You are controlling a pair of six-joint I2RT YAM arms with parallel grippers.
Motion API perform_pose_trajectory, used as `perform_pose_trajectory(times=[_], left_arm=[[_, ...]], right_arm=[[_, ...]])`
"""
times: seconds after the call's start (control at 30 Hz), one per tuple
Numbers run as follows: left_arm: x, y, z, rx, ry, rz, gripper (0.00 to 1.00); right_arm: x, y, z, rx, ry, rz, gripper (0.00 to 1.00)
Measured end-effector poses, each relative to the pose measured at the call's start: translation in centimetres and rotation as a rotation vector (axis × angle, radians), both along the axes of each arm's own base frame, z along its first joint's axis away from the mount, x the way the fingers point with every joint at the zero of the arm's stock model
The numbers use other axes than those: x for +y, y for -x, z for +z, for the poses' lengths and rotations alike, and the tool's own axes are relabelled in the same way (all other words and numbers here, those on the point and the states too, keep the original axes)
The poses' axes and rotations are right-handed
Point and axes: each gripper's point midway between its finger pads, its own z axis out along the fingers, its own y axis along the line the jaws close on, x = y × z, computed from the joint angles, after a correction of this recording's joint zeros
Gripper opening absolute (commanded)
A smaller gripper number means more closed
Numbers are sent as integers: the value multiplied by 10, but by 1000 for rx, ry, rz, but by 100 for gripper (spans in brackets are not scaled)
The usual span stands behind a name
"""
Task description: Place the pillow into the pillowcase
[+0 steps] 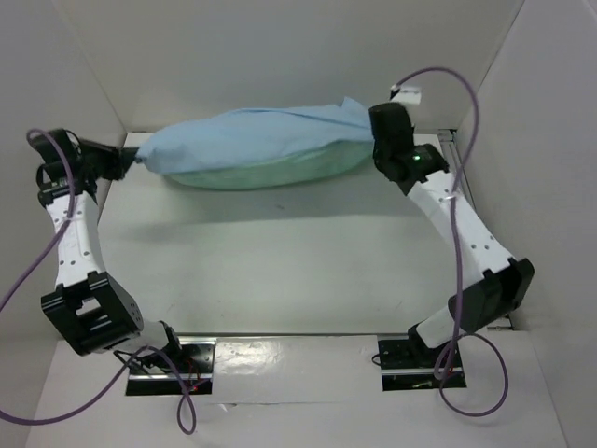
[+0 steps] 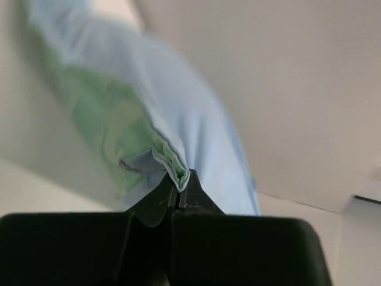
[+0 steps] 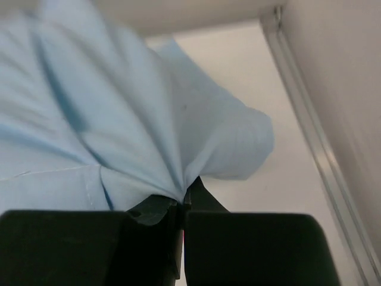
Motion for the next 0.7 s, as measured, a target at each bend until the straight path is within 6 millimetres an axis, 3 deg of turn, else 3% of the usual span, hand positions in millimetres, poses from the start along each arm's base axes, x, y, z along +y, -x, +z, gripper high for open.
perform_pose_trajectory(times=[0.07,0.17,0.3,0.4,0.53,0.63,0.7], left_arm=[[6,-10,53,-107,-24,4,0],[8,-1,120,-248,-31,-17,0],[-2,28,176,-377,-38,-73,0],[-12,48,198,-424,-45,-111,0],[-15,57,218,-464,-80,-119,0],[-17,52,216,-465,-110,-112,0],[-19,41,201,-438,-120,-104,0]], right_arm=[[-9,3,60,-131,-42,-2,0],[-31,34,133,-298,-91,-9,0],[-45,78,188,-427,-127,9,0],[-54,95,197,-437,-122,2,0],[-58,99,193,-407,-95,-7,0],[-57,90,185,-391,-80,-15,0],[-57,76,167,-362,-66,-30,0]])
